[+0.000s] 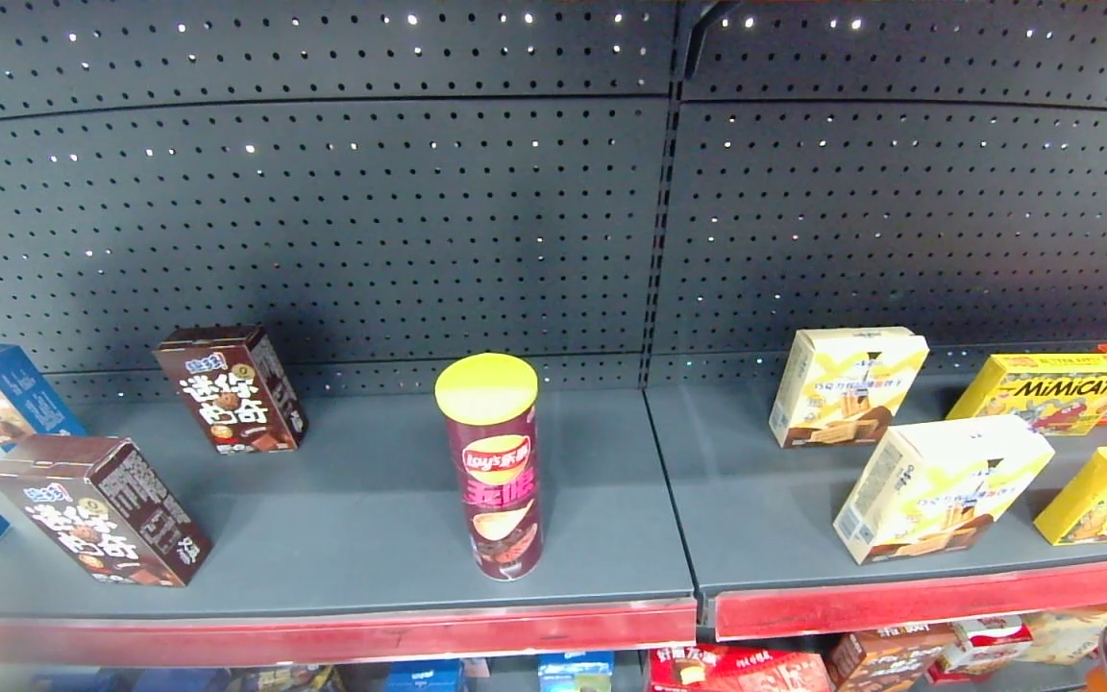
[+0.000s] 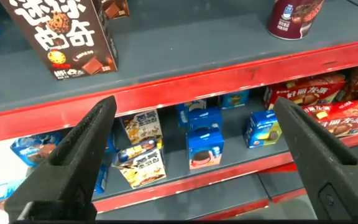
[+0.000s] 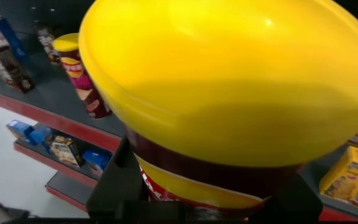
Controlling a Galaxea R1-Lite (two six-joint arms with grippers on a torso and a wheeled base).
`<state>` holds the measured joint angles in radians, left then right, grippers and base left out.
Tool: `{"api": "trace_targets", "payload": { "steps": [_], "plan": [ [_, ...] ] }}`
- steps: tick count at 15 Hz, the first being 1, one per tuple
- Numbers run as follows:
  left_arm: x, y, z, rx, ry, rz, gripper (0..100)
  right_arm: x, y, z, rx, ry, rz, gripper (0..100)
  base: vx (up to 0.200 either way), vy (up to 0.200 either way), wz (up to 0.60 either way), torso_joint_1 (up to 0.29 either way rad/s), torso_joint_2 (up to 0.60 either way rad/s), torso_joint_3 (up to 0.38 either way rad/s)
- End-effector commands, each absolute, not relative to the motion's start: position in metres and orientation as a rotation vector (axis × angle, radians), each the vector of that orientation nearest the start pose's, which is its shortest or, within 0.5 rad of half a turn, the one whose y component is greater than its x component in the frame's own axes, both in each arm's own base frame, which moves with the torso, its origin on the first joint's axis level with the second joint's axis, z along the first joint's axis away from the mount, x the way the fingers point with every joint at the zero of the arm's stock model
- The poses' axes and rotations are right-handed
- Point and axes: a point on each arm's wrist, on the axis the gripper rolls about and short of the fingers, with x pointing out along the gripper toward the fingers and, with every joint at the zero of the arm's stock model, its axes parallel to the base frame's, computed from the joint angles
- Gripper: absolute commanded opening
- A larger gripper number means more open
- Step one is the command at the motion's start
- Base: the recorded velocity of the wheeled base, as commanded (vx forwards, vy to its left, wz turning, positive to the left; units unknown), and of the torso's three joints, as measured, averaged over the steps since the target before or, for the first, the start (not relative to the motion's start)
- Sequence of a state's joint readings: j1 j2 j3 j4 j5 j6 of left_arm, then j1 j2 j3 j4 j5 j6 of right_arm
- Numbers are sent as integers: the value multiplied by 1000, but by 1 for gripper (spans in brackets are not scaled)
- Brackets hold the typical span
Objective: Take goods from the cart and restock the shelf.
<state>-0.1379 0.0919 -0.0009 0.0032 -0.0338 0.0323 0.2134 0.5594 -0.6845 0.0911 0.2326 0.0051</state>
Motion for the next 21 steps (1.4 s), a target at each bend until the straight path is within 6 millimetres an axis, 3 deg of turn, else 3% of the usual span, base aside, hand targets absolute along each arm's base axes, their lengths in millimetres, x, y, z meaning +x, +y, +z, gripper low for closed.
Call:
{"api": "trace_targets", "payload": {
  "steps": [1, 4, 7, 14, 17, 20, 21],
  "plan": [
    [-15, 1, 77, 37, 97, -173, 100, 14, 8, 264, -8, -32, 414, 0, 0, 0, 0, 0, 0, 0],
    [-15, 1, 77, 37, 95, -173, 100, 17, 9, 262, -20, 2, 430, 0, 0, 0, 0, 0, 0, 0],
    [-15, 1, 77, 37, 95, -173, 100, 18, 9, 260, -20, 8, 434, 0, 0, 0, 600, -5, -1, 1],
    [-15, 1, 77, 37, 95, -173, 100, 19, 11, 262, -11, 14, 503, 0, 0, 0, 0, 0, 0, 0],
    [-15, 1, 77, 37, 97, -173, 100, 51, 25, 260, 1, 122, 596, 0, 0, 0, 0, 0, 0, 0],
    [-15, 1, 77, 37, 97, -173, 100, 108, 55, 253, -5, 125, 669, 0, 0, 0, 0, 0, 0, 0],
    [-15, 1, 77, 37, 95, -173, 100, 138, 70, 245, -20, 81, 670, 0, 0, 0, 0, 0, 0, 0]
  ]
}}
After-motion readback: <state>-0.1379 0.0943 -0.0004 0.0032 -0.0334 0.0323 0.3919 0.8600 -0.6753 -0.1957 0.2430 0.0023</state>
